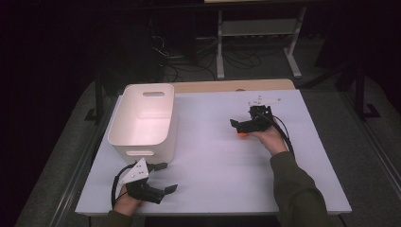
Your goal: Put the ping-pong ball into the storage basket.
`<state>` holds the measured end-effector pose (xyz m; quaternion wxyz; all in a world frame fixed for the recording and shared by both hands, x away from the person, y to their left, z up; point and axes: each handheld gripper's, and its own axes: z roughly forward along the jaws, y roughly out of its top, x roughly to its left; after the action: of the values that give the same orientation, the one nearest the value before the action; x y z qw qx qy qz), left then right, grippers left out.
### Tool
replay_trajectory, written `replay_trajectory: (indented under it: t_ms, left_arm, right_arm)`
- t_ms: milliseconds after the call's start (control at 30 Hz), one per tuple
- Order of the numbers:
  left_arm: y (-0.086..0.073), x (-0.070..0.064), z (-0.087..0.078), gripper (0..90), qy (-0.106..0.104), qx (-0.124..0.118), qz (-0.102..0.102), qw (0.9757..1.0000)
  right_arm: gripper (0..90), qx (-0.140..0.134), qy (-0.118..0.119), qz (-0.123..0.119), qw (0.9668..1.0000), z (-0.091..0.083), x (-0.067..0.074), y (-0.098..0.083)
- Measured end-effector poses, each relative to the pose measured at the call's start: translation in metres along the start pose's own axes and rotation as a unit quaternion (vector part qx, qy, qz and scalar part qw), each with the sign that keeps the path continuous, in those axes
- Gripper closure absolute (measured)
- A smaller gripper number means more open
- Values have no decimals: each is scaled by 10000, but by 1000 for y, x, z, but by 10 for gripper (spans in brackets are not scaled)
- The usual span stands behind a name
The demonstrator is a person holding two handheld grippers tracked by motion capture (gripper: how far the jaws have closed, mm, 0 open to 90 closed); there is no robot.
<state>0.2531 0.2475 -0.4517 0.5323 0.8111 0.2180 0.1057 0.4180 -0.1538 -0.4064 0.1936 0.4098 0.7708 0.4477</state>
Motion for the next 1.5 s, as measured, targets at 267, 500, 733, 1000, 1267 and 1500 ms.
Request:
replay_trajectory:
  t_ms: [267,500,733,1000,1267,1500]
  left_arm:
    - [0,0,0,140,-2,3,0,10000]
    - [0,0,0,140,1,-2,24,10000]
    - [0,0,0,140,2,-5,35,10000]
    - [0,-1,0,140,7,-7,36,10000]
    - [0,0,0,140,18,-7,12,10000]
    - [0,0,0,140,26,6,7,10000]
  right_arm:
    - [0,155,-9,-8,9999,4,2,-3]
    - [0,189,-27,-1,9998,7,1,-7]
    - [0,283,-41,34,9996,10,-1,-12]
    - [0,386,-28,32,9992,14,-2,-17]
    - [0,522,-30,54,9986,19,-3,-23]
    - [0,657,-25,28,9978,23,-4,-29]
